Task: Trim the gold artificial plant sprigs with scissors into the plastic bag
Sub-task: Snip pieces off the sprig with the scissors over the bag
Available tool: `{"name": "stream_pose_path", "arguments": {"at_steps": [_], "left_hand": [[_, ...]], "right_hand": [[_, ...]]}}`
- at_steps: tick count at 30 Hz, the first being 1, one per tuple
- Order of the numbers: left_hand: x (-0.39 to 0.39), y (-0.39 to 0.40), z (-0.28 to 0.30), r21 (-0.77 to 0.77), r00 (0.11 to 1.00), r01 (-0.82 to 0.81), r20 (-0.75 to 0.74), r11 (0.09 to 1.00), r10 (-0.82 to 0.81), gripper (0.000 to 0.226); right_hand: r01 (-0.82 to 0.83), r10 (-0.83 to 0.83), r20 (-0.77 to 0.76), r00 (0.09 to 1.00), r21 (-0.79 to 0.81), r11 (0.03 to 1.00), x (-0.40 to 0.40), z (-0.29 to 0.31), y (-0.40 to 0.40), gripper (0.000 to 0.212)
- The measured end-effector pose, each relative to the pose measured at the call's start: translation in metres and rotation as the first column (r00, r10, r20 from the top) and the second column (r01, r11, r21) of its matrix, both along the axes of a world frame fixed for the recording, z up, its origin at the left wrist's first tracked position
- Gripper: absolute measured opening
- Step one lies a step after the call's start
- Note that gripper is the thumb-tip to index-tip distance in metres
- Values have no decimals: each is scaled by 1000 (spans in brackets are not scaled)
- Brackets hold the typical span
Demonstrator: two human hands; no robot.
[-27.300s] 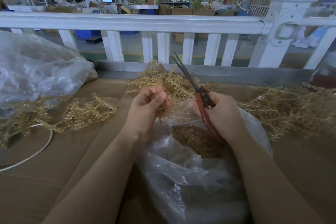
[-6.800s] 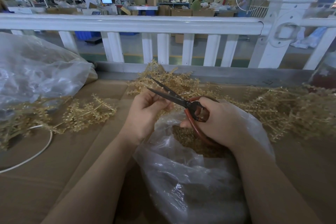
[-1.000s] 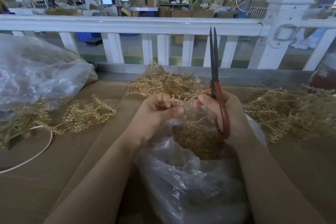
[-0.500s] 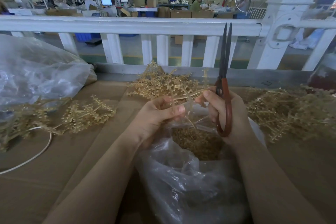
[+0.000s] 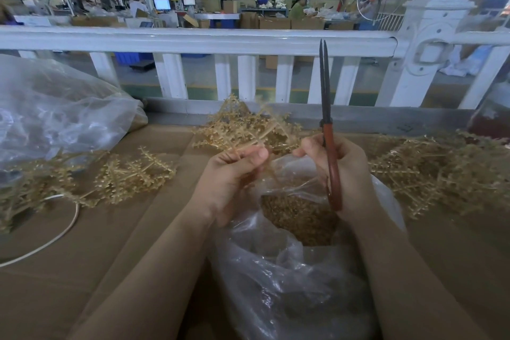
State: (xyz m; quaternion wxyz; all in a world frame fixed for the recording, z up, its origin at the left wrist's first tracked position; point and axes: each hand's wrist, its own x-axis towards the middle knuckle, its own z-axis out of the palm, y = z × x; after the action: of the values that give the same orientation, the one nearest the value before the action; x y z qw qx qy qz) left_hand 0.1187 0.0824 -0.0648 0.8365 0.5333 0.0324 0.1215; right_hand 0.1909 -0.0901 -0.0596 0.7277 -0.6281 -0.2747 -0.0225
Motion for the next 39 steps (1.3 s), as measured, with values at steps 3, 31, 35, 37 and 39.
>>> {"name": "stream_pose_path", "arguments": {"at_steps": [3,31,35,37,39], "left_hand": [[2,7,1,-95,992,-122,-26,988,120,27],[0,4,5,-88,985,-163,36,983,166,13],[-1,3,6,-83,986,-156,51,984,160,8],[-1,3,6,-78,986,-153,60,985,157,10],[-2,3,6,-65,986,-151,68,986,155,10]], "right_hand": [[129,-120,103,987,-86,988,5,-5,1,44],[404,-28,479,877,-706,582,-5,-3,2,62],[407,-47,474,879,-696,592,-1,-8,2,56],[403,-51,470,881,-692,599,0,-10,2,61],[398,-50,467,883,-686,609,1,-11,3,68]]}}
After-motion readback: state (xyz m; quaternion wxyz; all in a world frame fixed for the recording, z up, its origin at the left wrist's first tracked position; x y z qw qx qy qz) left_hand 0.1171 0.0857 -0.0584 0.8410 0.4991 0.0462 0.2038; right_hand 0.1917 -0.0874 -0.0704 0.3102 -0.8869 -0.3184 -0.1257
